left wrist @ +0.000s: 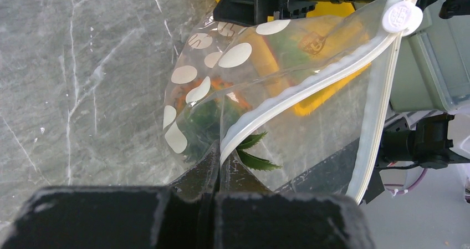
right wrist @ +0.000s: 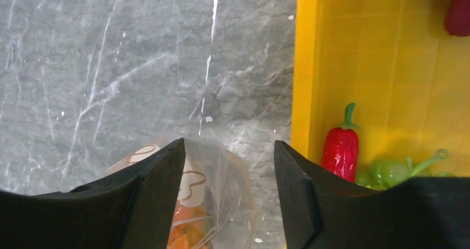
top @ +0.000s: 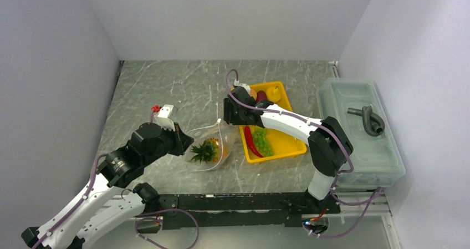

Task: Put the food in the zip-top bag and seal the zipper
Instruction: Adjust the zipper food storage bag at the center of the board.

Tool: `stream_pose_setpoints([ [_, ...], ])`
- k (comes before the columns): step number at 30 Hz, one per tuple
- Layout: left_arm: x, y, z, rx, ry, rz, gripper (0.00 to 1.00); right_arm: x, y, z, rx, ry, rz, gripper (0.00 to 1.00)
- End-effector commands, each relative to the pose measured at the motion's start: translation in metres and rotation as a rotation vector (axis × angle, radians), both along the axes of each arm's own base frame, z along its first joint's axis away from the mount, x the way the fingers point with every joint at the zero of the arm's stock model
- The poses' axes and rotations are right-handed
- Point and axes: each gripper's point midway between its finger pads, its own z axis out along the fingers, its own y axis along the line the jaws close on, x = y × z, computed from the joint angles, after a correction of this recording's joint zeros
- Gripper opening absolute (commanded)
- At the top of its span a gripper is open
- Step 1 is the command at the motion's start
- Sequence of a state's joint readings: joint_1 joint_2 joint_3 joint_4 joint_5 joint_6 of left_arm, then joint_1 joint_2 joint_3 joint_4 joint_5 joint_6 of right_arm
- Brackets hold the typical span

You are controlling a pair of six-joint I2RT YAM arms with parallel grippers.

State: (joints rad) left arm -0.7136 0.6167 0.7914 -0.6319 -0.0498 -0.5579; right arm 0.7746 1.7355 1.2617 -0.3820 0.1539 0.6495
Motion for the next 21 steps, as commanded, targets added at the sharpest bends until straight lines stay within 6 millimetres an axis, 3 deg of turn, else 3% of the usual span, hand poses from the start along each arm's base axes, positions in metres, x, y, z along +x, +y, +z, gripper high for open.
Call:
stream_pose_setpoints([
  [1, 0.003, -0.003, 0.015, -0.03, -0.058, -0.018, 0.0, 0.012, 0.022, 0.023, 0.121, -0.026, 0.013, 0.58],
  [5, 0.002, -0.004, 0.015, -0.032, -0.057, -0.021, 0.0, 0.01, 0.026, 0.024, 0.154, -0.016, 0.023, 0.26],
  [8, 0.002, -0.003, 0.016, -0.031, -0.055, -0.019, 0.0, 0.013, 0.025, 0.039, 0.173, -0.044, 0.018, 0.02],
  [12, -0.001, 0.001, 0.023, -0.037, -0.071, -0.016, 0.0, 0.017, 0.025, 0.078, 0.197, -0.11, 0.029, 0.0],
  [21, -0.009, 0.026, 0.06, -0.049, -0.179, 0.037, 0.0, 0.007, -0.002, 0.214, 0.288, -0.375, 0.013, 0.0],
])
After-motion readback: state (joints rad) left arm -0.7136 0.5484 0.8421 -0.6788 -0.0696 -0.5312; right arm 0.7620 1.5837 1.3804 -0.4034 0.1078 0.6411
